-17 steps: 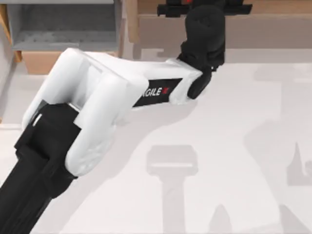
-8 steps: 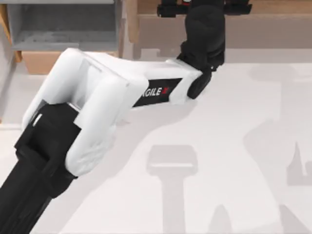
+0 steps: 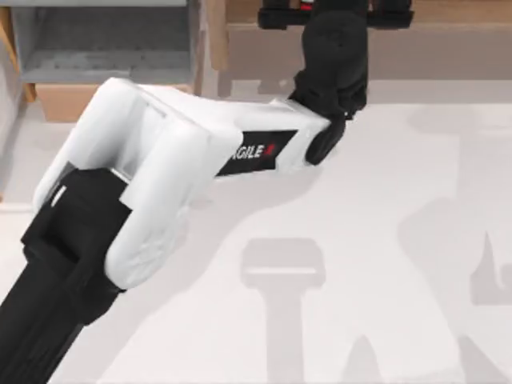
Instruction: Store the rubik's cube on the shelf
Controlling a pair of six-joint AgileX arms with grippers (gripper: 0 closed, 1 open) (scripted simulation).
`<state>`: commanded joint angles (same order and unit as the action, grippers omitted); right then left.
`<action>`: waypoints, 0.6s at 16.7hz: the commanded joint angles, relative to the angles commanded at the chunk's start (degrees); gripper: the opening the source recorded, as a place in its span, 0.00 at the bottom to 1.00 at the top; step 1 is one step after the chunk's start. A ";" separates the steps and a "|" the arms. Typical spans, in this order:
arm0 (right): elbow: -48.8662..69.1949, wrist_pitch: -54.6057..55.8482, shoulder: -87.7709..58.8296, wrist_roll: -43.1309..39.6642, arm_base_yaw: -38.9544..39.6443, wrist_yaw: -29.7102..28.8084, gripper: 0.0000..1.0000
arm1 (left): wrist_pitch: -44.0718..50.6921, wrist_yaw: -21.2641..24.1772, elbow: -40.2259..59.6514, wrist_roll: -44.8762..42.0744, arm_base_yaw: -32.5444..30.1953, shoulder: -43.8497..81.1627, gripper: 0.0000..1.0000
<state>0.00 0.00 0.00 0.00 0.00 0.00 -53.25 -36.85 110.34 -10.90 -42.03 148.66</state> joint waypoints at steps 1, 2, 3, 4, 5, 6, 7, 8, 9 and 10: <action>0.00 0.00 0.00 0.00 0.00 0.00 1.00 | -0.53 1.23 -1.59 -0.85 -0.02 -0.71 1.00; 0.00 0.00 0.00 0.00 0.00 0.00 1.00 | -1.27 2.96 -3.83 -2.06 0.02 -1.71 1.00; 0.00 0.00 0.00 0.00 0.00 0.00 1.00 | -2.17 5.06 -6.55 -3.55 0.15 -2.92 1.00; 0.00 0.00 0.00 0.00 0.00 0.00 1.00 | -3.21 7.47 -9.67 -5.27 0.38 -4.31 1.00; 0.00 0.00 0.00 0.00 0.00 0.00 1.00 | -4.36 10.16 -13.14 -7.22 0.72 -5.84 1.00; 0.00 0.00 0.00 0.00 0.00 0.00 1.00 | -5.65 13.14 -17.00 -9.40 1.24 -7.54 1.00; 0.00 0.00 0.00 0.00 0.00 0.00 1.00 | -7.04 16.37 -21.17 -11.81 1.99 -9.36 1.00; 0.00 0.00 0.00 0.00 0.00 0.00 1.00 | -8.50 19.76 -25.54 -14.37 2.93 -11.25 1.00; 0.00 0.00 0.00 0.00 0.00 0.00 1.00 | -10.02 23.28 -30.08 -17.08 4.10 -13.20 1.00; 0.00 0.00 0.00 0.00 0.00 0.00 1.00 | -11.60 26.93 -34.76 -19.92 5.54 -15.20 1.00</action>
<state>0.00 0.00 0.00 0.00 0.00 0.00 -64.85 -9.92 75.59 -30.83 -36.49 133.46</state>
